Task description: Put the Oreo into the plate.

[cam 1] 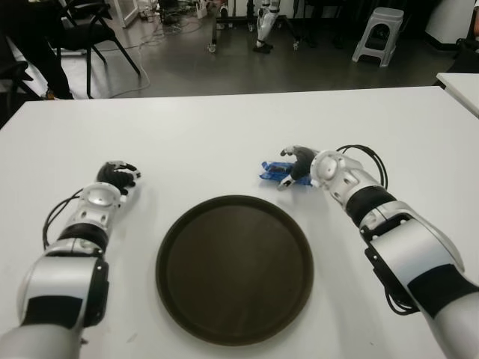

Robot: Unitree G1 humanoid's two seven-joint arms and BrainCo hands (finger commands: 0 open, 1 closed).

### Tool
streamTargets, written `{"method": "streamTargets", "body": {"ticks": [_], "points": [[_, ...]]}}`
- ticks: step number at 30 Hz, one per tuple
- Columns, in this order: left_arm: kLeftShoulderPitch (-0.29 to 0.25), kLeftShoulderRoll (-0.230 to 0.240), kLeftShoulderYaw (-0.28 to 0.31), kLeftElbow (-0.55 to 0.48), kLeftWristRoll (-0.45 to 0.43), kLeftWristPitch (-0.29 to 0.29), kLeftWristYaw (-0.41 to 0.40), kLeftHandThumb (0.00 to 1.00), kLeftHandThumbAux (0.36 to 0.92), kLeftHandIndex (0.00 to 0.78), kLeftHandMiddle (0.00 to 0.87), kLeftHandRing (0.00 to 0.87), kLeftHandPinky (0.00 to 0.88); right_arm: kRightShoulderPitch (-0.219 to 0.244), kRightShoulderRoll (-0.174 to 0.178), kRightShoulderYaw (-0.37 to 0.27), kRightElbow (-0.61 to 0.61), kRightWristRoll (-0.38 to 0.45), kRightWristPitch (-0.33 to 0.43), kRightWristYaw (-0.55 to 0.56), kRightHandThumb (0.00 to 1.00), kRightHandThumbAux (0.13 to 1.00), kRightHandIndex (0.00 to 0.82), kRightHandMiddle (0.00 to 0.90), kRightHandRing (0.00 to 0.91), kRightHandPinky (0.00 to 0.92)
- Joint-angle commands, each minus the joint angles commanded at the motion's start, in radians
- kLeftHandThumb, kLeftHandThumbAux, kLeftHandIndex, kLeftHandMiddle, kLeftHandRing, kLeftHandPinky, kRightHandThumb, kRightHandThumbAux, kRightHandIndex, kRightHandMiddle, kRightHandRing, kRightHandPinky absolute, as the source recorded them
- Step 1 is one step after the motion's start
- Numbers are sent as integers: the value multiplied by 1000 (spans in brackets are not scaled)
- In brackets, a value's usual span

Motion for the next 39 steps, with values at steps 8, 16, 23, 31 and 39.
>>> {"method": "streamTargets", "body": {"ticks": [8,16,23,31,39], "points": [[-4,2,-16,-2,18,5,-3,669,732,396,157,186,188,-14,-1,32,9,-30,21,17,0,798,35,47,10,0],[-3,2,-14,-1,11,6,-3,670,732,396,167,201,204,-22,7,33,15,-32,60,33,0,786,36,58,16,0],[-1,-1,-14,-1,12,1,6,670,731,397,167,199,193,-11,4,24,24,-24,39,13,0,771,42,61,19,0],[1,-2,-14,-2,13,-6,13,671,729,397,179,208,207,-13,6,26,34,-28,43,29,0,789,34,58,11,0],[-3,-1,-23,-2,20,5,11,667,730,397,160,189,186,-5,4,31,37,-34,20,15,0,810,34,49,5,0]]}}
